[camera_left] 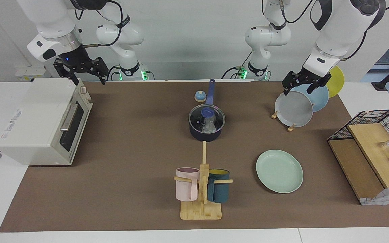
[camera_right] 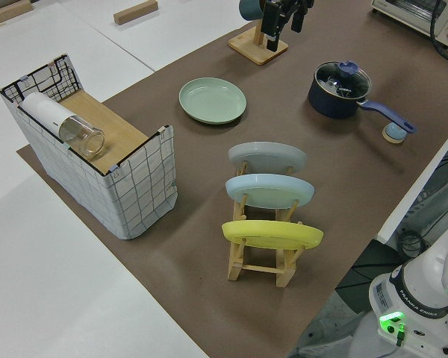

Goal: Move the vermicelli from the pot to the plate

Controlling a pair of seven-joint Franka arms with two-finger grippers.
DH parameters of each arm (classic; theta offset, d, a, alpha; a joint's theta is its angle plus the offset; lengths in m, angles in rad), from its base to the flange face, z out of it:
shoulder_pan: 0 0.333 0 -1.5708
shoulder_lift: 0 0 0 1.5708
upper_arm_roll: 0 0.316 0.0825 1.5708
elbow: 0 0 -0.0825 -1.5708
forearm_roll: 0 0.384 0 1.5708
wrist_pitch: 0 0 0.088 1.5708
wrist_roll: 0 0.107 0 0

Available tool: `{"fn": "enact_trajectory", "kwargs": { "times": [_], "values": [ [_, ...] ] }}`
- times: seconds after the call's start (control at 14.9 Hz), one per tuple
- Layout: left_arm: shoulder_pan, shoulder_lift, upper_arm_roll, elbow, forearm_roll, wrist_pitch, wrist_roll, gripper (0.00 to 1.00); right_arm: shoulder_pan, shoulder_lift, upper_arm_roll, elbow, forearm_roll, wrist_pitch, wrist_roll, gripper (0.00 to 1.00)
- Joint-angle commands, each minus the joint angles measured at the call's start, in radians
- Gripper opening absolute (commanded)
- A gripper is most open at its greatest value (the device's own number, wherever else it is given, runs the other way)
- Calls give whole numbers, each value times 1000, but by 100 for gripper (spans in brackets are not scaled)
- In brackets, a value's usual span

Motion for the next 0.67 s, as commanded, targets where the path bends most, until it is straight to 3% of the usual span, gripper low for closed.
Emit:
{"fn": "enact_trajectory", "kwargs": {
  "times": [0.0,0.6],
  "values": [
    [4,-17,0,-13,-13,12,-8,100,-7,-4,7,2,-7,9,-14,100],
    [1,-17,0,-13,-13,12,-10,100,-15,-7,6,-7,3,-3,-19,100]
  ]
}}
